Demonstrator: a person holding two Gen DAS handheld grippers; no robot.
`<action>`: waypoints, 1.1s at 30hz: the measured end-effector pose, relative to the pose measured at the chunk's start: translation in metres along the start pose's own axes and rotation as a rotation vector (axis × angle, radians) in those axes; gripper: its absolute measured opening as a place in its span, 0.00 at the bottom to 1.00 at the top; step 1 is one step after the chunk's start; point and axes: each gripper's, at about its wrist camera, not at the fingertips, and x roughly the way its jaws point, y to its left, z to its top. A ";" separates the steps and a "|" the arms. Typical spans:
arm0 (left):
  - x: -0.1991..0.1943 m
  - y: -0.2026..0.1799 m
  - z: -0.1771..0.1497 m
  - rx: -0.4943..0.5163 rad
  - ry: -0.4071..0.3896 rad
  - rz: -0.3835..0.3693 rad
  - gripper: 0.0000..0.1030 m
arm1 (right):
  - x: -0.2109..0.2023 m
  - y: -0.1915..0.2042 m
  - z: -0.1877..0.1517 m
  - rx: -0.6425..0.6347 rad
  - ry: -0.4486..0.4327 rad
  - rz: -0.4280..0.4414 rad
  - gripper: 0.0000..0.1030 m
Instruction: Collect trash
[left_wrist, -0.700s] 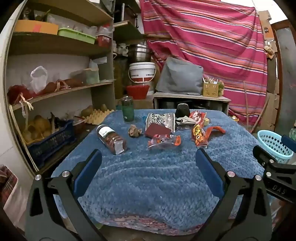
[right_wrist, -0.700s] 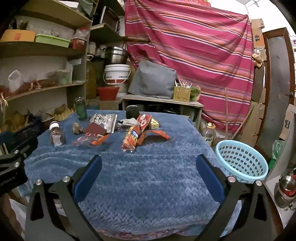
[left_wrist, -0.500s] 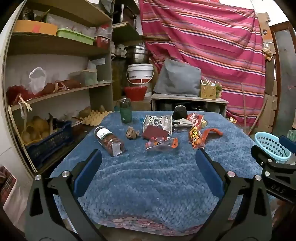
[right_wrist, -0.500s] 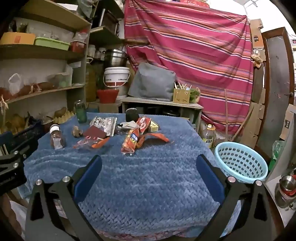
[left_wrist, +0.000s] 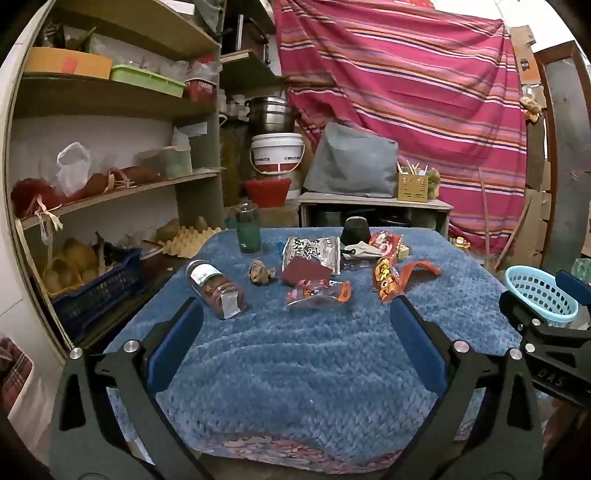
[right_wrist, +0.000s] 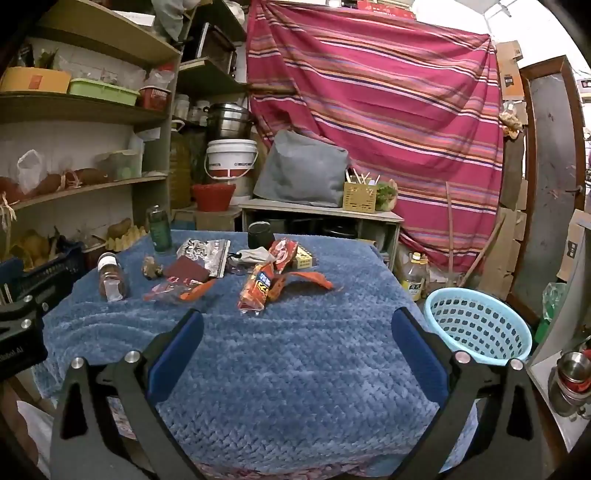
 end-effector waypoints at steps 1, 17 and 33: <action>0.000 -0.001 0.000 0.000 -0.001 0.001 0.95 | 0.000 -0.001 0.000 0.000 0.000 0.001 0.96; 0.005 -0.003 -0.003 -0.003 0.010 -0.001 0.95 | 0.001 -0.009 -0.002 0.005 0.006 -0.001 0.96; 0.012 0.005 -0.005 -0.028 0.027 -0.002 0.95 | 0.010 0.002 -0.009 -0.003 0.010 0.002 0.96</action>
